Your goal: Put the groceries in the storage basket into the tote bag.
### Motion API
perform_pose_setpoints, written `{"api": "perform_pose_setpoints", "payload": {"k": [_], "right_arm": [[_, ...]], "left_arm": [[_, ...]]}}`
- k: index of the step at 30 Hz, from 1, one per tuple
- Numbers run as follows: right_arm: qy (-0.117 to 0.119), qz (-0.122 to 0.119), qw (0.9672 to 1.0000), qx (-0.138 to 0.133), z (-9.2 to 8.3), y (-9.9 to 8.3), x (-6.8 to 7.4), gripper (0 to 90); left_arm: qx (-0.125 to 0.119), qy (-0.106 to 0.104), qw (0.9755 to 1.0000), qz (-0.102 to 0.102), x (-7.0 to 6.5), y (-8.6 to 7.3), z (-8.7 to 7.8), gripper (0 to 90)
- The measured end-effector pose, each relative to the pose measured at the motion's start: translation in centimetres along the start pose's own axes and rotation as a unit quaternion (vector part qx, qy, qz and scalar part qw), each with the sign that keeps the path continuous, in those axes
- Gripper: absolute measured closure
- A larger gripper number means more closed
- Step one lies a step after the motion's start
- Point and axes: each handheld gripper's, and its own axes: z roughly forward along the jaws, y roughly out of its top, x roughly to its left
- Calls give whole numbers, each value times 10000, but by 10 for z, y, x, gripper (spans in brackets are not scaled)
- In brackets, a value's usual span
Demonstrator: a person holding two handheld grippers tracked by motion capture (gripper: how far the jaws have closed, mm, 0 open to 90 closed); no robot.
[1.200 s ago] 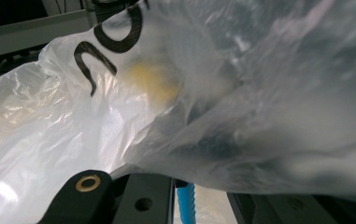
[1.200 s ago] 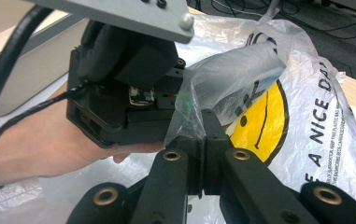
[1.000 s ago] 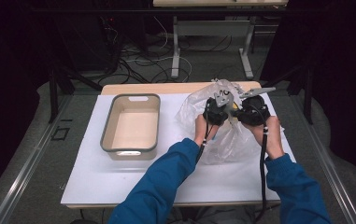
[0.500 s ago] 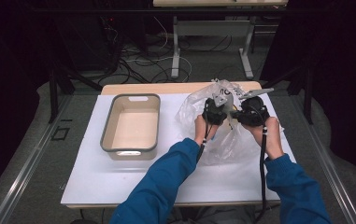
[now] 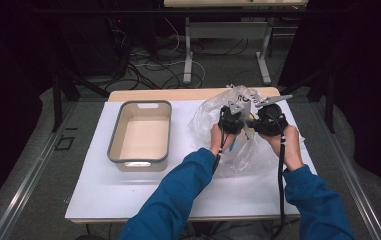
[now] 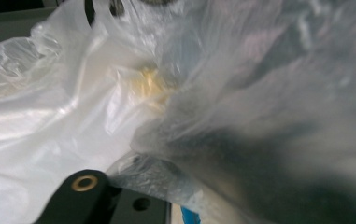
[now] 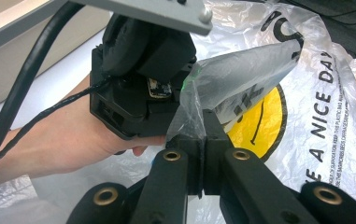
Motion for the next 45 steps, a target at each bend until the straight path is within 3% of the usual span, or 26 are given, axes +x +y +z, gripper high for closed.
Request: {"api": "perform_pose_setpoints", "payload": {"k": [3,9,17,22,25,30,31,33,35,45], "right_arm": [[-14,15,10000,18,-1,-1,-1,900],[-42,2,10000,60,1,-2,-2,900],[-20,-2,9999,113,4,-2,0,900],[-10,-31,9999,131,5,-2,3,900],[8,-27,9999,132,5,-2,3,900],[0,-42,9999,120,4,-3,3,900],[0,-43,9999,114,4,-2,4,900],[3,-62,9999,123,4,-2,4,900],[-11,-72,9999,132,5,-2,5,900],[15,-88,9999,134,4,-2,5,900]], "left_arm": [[163,-41,9999,35,3,0,-1,681],[389,-172,9987,263,9,-3,-10,597],[753,-393,9945,614,15,-6,-35,478],[1079,-335,9902,825,18,-7,-51,379],[1190,-292,9889,841,21,-8,-62,343],[1292,-202,9878,842,27,-14,-81,311],[1312,-158,9868,931,28,-14,-84,309],[1308,-162,9871,907,27,-15,-92,301],[1276,-143,9864,1023,27,-15,-99,294],[1253,-178,9865,1035,33,-21,-129,260]]}}
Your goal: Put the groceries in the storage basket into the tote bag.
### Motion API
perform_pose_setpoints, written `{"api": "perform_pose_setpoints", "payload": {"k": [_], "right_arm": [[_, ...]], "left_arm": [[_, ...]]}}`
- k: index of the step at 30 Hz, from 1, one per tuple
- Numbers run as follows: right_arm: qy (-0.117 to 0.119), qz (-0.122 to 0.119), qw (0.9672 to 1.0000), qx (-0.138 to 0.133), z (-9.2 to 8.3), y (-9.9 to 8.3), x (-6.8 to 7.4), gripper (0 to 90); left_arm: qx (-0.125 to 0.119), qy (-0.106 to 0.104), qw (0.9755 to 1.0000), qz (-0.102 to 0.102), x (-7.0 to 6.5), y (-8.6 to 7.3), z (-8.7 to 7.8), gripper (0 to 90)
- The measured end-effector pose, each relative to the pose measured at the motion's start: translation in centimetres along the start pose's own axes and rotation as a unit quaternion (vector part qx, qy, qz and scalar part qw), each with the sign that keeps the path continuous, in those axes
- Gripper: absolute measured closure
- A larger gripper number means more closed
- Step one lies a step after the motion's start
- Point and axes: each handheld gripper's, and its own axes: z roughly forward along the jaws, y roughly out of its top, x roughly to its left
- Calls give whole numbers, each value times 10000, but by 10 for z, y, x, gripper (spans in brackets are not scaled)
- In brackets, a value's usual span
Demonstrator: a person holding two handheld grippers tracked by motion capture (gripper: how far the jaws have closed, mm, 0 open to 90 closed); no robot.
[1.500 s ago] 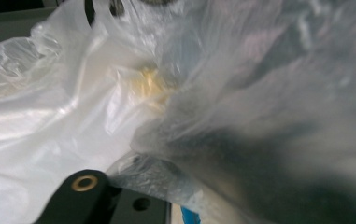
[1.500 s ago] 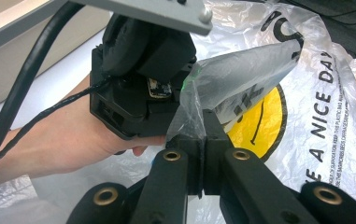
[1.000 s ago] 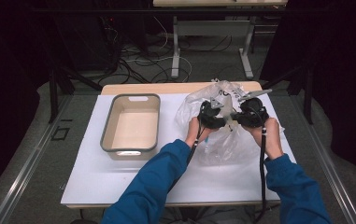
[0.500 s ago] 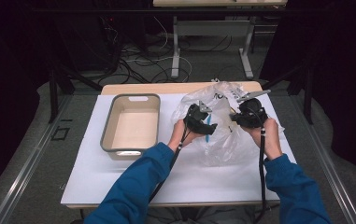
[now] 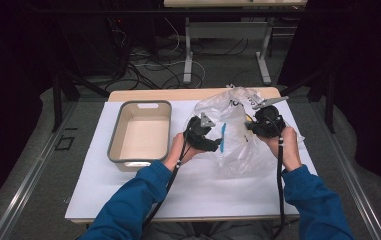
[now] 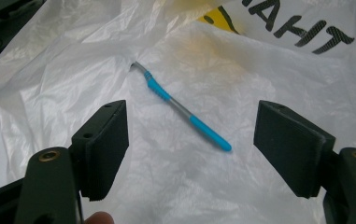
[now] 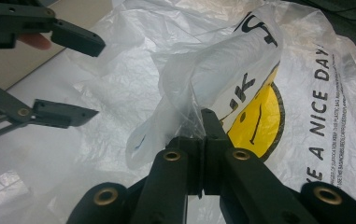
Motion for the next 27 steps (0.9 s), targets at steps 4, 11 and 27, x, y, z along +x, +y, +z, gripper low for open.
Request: {"api": "perform_pose_setpoints", "payload": {"k": [4,11,27], "right_arm": [[21,9,10000,-1,0,0,1,900],[19,-49,10000,22,2,-1,3,900],[55,-93,9999,18,2,-3,5,900]], "left_arm": [[-22,5,10000,-43,2,-8,-9,244],[40,96,9999,-42,2,-21,-22,197],[36,142,9998,-150,1,-34,-54,158]]}}
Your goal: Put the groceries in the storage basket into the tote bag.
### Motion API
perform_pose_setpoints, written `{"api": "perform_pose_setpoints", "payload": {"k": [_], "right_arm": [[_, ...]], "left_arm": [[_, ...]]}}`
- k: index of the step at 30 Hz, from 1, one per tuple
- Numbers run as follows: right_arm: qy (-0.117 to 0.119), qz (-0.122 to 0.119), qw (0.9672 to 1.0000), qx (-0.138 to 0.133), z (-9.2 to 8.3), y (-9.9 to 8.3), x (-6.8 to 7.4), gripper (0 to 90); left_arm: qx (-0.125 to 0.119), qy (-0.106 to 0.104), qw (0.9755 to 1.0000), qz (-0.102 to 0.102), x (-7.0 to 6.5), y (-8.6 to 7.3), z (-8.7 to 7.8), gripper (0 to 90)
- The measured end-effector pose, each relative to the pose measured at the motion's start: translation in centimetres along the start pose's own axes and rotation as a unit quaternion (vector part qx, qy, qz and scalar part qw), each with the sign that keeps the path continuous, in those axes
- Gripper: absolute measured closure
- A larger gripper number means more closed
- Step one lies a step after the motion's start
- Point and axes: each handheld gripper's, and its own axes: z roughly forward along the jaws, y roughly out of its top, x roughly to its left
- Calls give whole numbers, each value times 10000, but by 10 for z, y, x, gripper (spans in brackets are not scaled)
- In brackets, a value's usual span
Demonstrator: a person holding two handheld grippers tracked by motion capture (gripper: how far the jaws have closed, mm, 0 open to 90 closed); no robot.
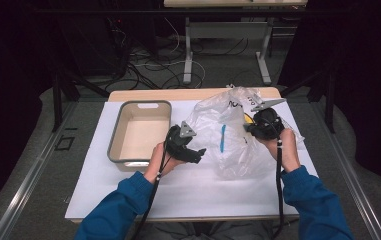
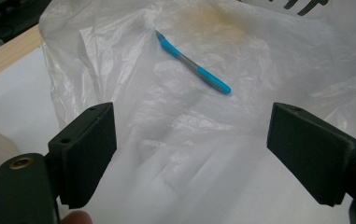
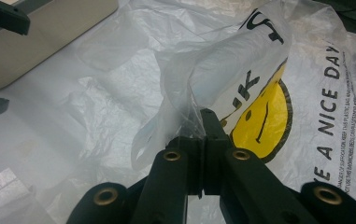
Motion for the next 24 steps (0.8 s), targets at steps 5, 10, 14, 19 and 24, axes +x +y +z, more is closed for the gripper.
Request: {"api": "perform_pose_setpoints", "payload": {"k": [5,10,14,19,24], "right_arm": [[-29,-50,10000,21,1,-1,0,900],[-12,-2,10000,35,1,-2,1,900],[-23,-14,10000,39,1,-2,1,900],[-45,-25,10000,26,1,-1,1,900],[-27,-11,10000,40,2,-1,2,900]], "left_arm": [[-6,42,10000,-14,0,-4,-7,157],[42,68,9999,-66,3,-8,-10,153],[61,86,9999,-40,5,-8,-10,152],[102,103,9999,-75,7,-9,-11,150],[123,137,9998,-83,7,-9,-10,149]]}}
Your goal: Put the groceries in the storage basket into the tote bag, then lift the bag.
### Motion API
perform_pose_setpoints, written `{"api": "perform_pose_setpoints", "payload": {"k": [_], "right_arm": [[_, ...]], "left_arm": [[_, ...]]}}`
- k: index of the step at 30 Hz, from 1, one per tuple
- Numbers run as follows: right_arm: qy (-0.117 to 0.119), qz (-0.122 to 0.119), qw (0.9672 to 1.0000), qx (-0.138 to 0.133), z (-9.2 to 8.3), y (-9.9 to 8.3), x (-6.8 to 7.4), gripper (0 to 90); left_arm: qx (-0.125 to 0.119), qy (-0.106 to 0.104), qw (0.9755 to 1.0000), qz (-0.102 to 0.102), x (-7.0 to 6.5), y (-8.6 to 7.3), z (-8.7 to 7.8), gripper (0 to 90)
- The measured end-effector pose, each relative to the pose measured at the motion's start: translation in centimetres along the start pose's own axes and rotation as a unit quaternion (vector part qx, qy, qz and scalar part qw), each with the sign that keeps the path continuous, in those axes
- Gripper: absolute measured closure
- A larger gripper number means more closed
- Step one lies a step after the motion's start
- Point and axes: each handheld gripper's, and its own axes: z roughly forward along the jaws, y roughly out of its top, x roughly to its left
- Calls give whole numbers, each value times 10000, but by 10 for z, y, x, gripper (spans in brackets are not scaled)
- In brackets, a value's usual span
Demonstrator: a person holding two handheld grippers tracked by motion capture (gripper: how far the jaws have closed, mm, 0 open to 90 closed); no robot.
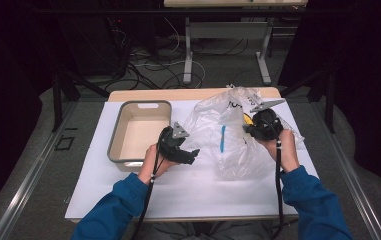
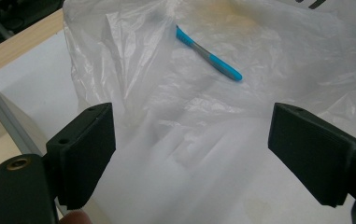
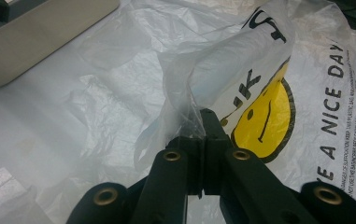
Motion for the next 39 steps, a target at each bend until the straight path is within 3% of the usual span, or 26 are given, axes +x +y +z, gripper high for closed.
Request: {"api": "perform_pose_setpoints", "payload": {"k": [5,11,17,19,23,24,27,39], "right_arm": [[35,-27,10000,-2,1,0,1,900],[-3,-81,10000,22,2,0,1,900],[-9,-21,10000,43,0,-1,-1,900],[10,-7,10000,23,0,-1,0,900],[19,-30,10000,30,-1,-1,0,900],[18,-31,10000,21,-1,-1,-1,900],[8,2,10000,13,-1,-2,0,900],[19,36,10000,-30,-6,-1,-4,900]], "left_arm": [[35,12,10000,-7,0,0,1,144],[106,197,9997,15,7,3,2,133],[368,417,9984,86,13,11,9,131],[528,490,9973,141,13,16,14,132],[700,575,9959,11,11,21,27,161],[821,612,9947,119,11,23,31,163],[1048,671,9921,133,10,28,41,169],[1517,735,9857,73,11,52,76,248]]}}
